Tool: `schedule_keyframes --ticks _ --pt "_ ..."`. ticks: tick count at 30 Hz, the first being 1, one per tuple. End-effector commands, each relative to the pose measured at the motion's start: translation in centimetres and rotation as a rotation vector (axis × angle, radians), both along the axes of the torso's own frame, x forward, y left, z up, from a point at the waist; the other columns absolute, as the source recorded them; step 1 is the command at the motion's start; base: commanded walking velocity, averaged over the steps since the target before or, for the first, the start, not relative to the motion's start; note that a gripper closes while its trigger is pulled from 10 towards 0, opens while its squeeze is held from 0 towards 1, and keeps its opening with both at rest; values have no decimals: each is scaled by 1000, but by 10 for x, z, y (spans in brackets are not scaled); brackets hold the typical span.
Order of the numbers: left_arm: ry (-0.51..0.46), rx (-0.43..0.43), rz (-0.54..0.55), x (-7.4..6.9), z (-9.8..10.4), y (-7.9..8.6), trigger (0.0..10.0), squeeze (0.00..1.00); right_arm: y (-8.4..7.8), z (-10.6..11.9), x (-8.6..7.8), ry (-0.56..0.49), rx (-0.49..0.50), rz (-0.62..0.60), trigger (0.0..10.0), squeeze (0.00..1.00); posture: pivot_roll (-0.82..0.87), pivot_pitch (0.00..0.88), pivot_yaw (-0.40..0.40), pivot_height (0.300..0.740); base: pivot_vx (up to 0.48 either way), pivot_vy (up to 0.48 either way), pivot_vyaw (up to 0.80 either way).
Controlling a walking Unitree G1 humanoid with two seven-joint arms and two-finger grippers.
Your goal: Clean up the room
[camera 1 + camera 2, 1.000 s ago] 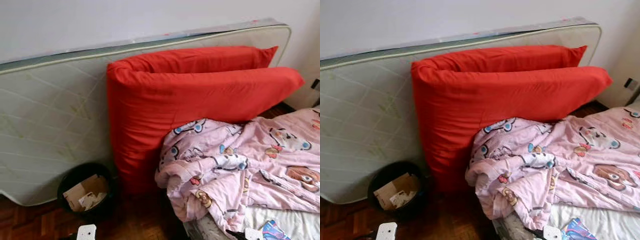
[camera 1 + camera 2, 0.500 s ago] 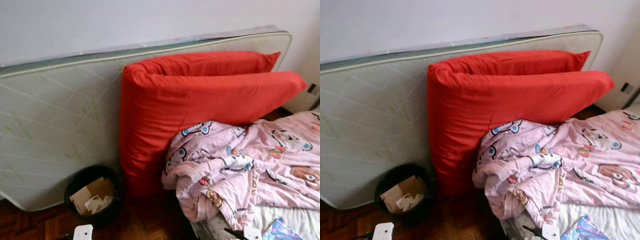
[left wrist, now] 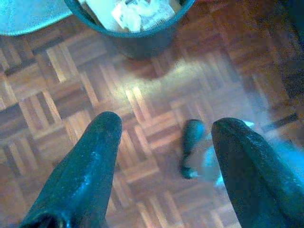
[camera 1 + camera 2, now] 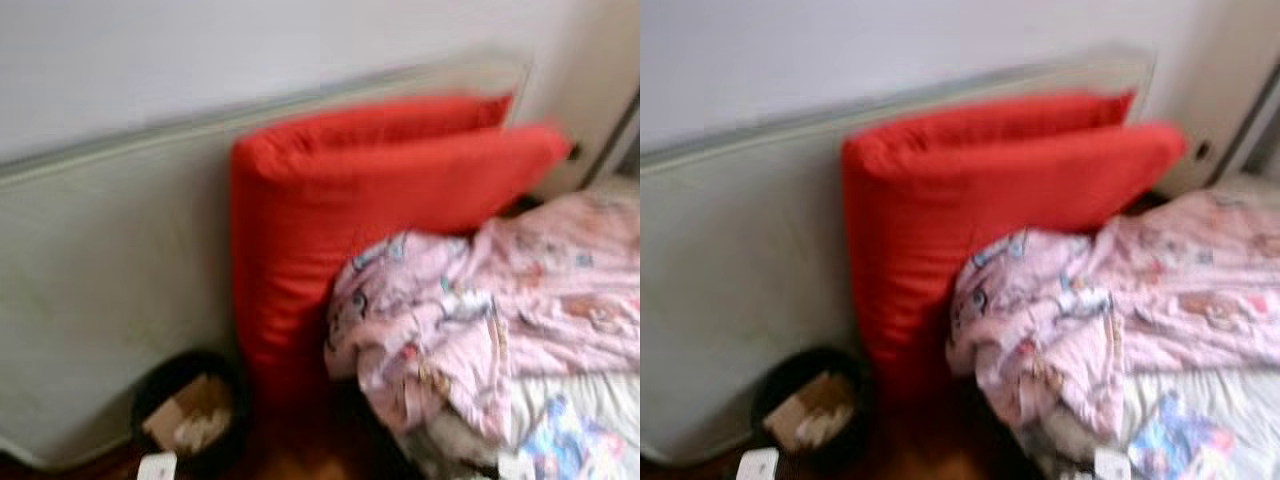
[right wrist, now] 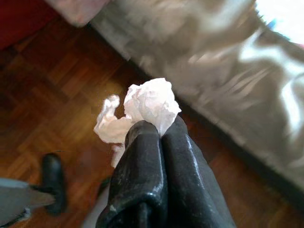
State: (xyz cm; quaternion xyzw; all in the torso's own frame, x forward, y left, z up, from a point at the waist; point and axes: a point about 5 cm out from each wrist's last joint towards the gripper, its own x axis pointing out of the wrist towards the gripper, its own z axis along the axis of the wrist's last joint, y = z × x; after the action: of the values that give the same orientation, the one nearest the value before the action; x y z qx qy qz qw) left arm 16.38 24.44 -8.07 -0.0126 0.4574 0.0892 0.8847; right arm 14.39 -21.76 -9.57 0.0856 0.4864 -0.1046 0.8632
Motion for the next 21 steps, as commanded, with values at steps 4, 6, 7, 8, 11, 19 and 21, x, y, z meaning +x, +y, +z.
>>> schedule_keyframes --ticks 4,6,7,8,11,19,21 --pt "13 7 2 -4 -2 0 10000 0 7 0 5 -7 12 15 10000 0 71 0 -1 740 0 449 0" --pt "16 4 2 -5 -3 -3 10000 0 7 1 5 -8 12 15 10000 0 72 0 -2 740 0 480 0" --pt "16 3 2 -5 -3 -3 10000 0 7 1 5 -8 12 15 10000 0 72 0 -2 740 0 480 0" --pt "16 3 1 -5 -3 -3 10000 0 7 1 5 -9 13 15 10000 0 72 0 -2 740 0 356 0" --pt "17 1 0 -5 -4 -5 10000 0 7 1 6 -9 12 15 10000 0 72 0 -2 740 0 359 0" --pt "6 -10 -12 1 -4 -16 10000 0 7 1 6 -13 9 16 10000 0 72 0 -1 740 0 353 0" --pt "4 -11 -15 2 -4 -19 10000 0 7 1 6 -13 9 14 10000 0 72 0 -1 740 0 352 0"
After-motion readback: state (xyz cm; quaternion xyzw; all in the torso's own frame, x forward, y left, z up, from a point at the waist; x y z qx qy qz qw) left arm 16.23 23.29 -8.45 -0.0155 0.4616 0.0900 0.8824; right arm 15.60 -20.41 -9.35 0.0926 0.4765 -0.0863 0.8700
